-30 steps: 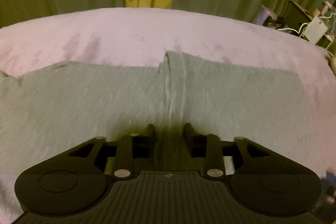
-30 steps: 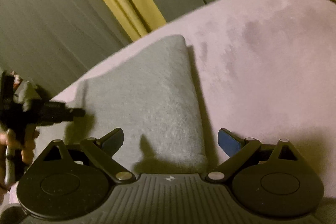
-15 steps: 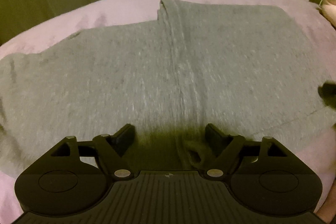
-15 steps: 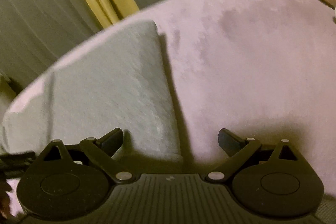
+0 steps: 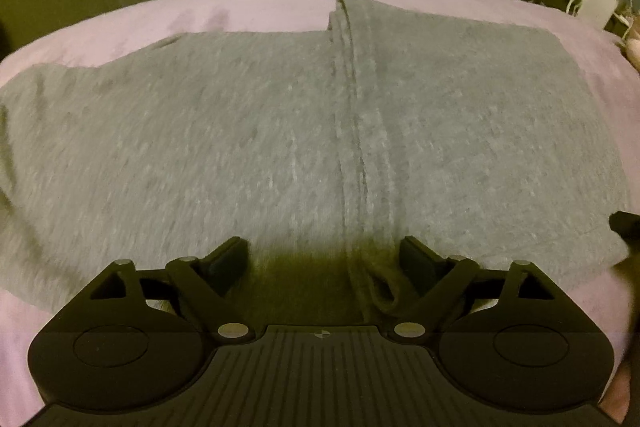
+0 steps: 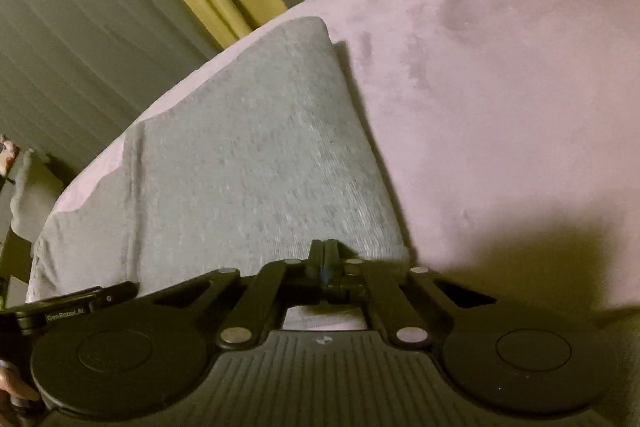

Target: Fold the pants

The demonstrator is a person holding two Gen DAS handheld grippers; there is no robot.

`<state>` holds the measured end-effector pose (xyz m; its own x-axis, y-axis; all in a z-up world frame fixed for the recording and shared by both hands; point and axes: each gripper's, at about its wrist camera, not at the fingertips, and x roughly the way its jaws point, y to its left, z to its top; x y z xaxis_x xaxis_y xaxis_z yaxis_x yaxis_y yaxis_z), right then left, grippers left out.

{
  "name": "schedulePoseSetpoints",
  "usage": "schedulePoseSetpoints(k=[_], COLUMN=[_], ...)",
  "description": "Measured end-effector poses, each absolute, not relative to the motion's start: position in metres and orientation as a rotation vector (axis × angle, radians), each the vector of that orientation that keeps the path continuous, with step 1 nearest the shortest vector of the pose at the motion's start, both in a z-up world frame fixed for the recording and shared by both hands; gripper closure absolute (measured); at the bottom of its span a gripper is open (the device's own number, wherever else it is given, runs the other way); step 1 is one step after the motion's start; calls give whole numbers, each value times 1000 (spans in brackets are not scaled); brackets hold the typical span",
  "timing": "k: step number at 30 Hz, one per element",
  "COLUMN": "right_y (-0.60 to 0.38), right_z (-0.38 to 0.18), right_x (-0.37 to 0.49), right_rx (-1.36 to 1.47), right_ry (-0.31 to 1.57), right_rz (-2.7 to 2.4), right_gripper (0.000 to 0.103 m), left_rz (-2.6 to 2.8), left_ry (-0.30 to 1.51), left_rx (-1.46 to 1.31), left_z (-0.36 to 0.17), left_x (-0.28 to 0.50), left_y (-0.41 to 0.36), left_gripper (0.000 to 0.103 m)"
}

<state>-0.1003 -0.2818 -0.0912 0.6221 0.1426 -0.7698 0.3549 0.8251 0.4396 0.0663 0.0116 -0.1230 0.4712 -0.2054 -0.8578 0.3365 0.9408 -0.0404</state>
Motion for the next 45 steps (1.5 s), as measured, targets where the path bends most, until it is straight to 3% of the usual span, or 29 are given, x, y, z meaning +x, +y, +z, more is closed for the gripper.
schedulePoseSetpoints(k=[5, 39, 45], right_y=[-275, -255, -262], right_z=[-79, -82, -84], right_x=[-112, -111, -110], right_rx=[606, 417, 490], right_ry=[832, 861, 836], right_rz=[-69, -109, -57], right_gripper=[97, 95, 73], left_rz=[-304, -69, 5], left_ry=[1039, 996, 933], left_rx=[82, -132, -487], left_z=[-122, -98, -80], left_x=[71, 93, 104], left_y=[23, 86, 185], left_gripper=[10, 9, 8])
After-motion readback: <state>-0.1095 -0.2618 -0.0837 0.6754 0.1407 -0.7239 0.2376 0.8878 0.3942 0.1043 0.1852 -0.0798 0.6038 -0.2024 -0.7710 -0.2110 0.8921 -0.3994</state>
